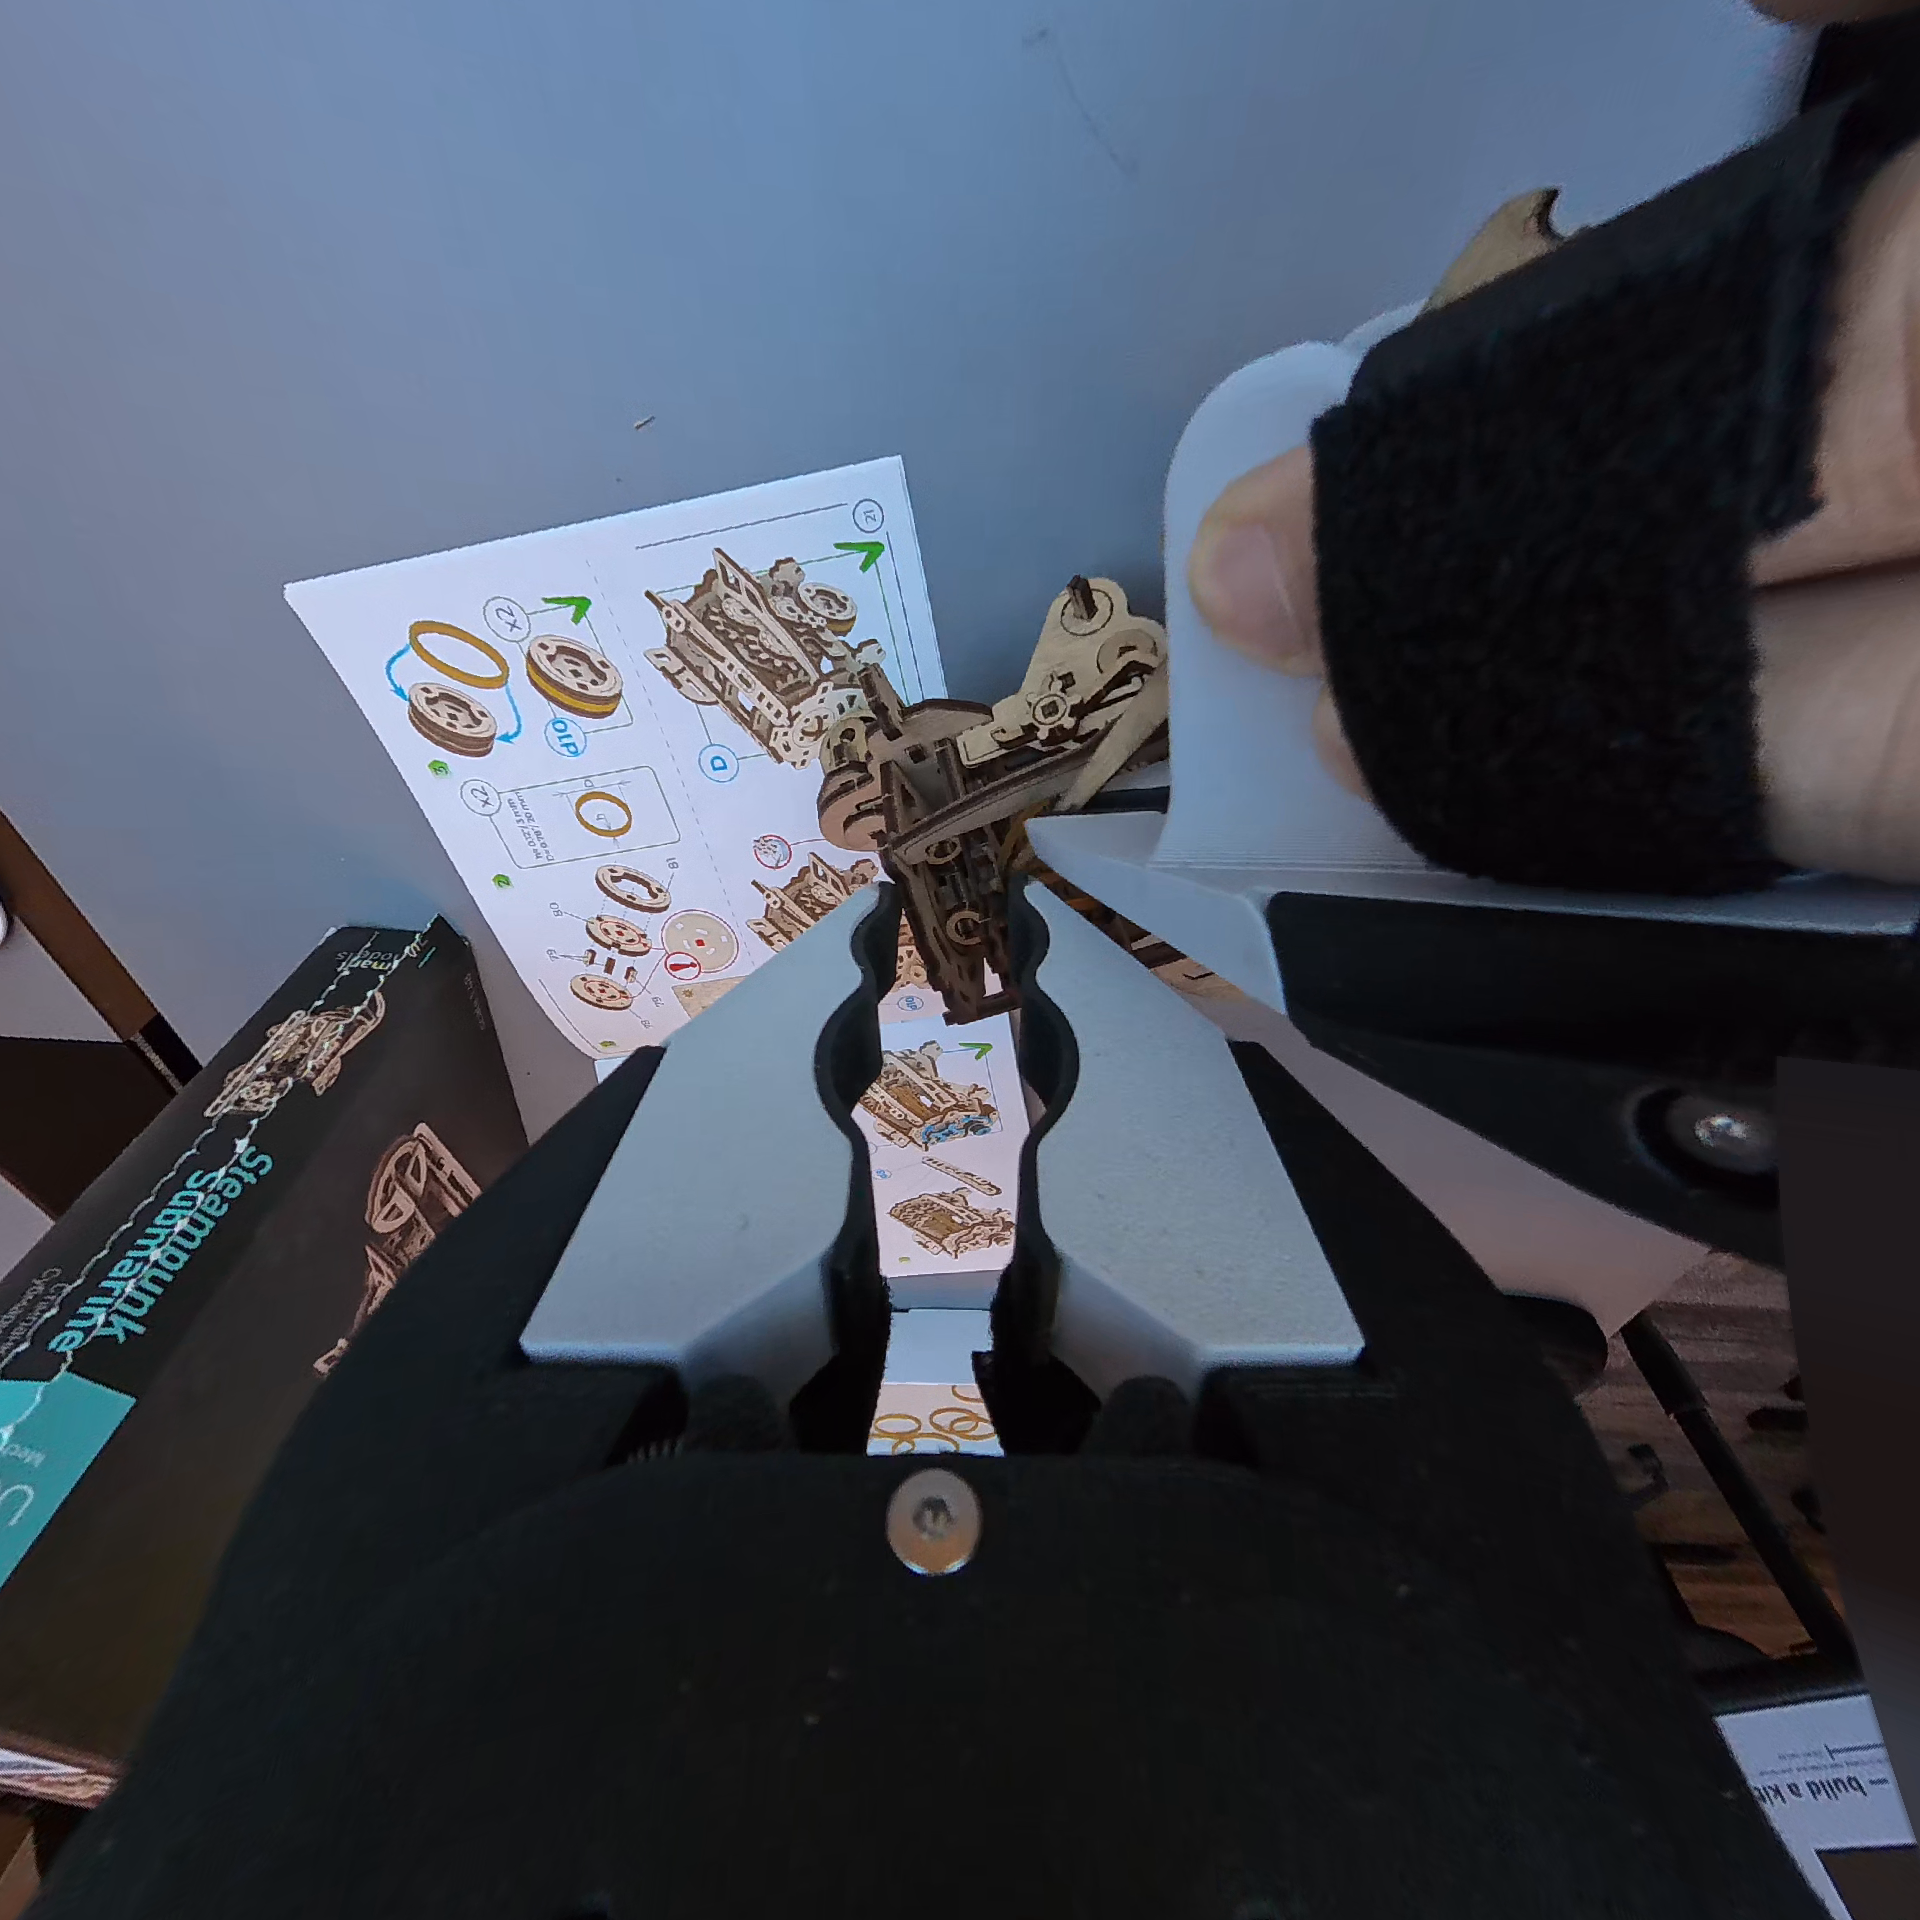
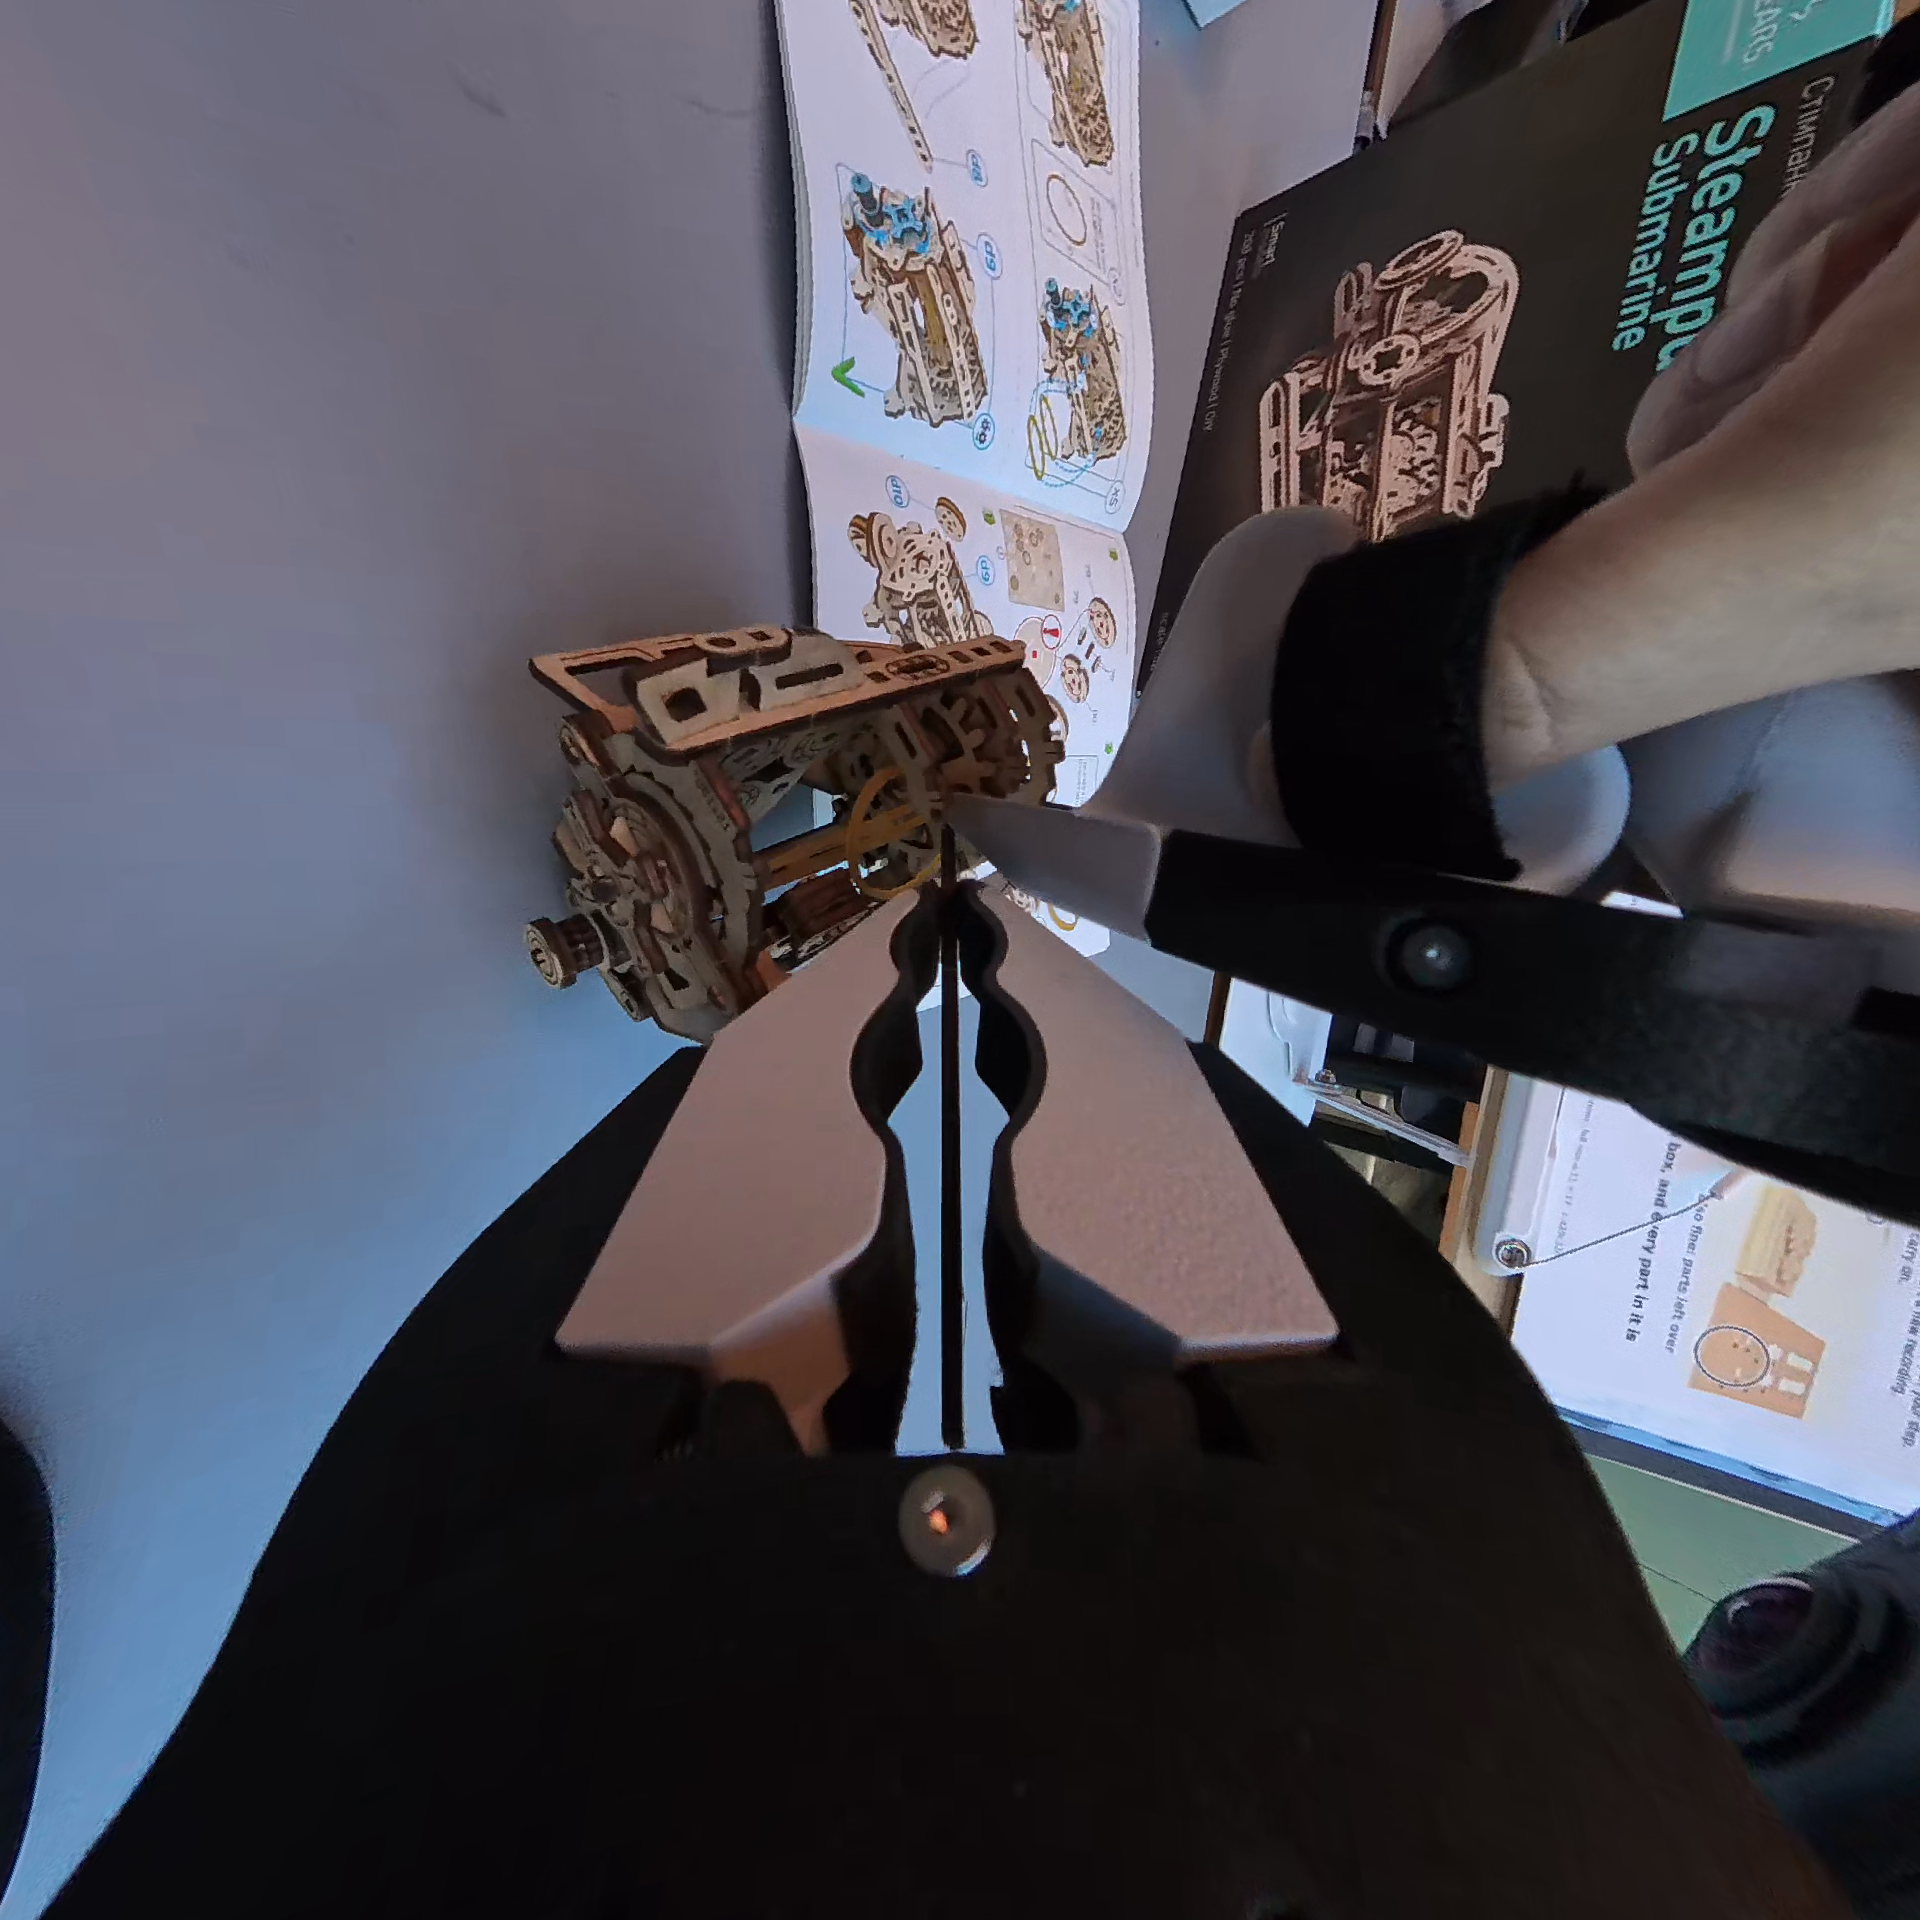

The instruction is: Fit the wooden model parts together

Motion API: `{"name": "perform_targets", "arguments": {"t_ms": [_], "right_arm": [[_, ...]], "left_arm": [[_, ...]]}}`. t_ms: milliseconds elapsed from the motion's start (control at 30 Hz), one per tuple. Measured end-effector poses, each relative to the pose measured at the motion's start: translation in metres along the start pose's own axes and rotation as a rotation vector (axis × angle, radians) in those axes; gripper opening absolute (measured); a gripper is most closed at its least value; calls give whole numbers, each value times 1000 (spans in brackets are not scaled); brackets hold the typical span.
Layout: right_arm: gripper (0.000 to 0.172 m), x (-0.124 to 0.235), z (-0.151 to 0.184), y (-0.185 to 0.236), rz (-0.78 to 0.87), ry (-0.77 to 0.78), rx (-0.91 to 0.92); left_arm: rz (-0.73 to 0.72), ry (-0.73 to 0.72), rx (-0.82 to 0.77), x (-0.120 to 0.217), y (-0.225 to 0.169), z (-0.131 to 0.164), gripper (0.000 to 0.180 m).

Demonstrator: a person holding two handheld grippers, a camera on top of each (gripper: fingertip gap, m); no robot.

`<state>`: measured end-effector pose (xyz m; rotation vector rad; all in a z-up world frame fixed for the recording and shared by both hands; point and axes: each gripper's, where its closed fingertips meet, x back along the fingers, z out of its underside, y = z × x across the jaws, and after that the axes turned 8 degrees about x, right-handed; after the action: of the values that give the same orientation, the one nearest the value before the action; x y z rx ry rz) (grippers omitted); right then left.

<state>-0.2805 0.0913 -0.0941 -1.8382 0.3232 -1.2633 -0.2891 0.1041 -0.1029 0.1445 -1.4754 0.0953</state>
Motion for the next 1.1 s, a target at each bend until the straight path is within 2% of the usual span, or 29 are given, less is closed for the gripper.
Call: {"name": "perform_targets", "arguments": {"t_ms": [900, 1100], "right_arm": [[1, -2, 1, -1, -27, 40, 19], [1, 1, 0, 0, 5, 76, 73]], "left_arm": [[12, -20, 6, 0, 0, 0, 18], [15, -36, 2, 0, 0, 0, 18]]}}
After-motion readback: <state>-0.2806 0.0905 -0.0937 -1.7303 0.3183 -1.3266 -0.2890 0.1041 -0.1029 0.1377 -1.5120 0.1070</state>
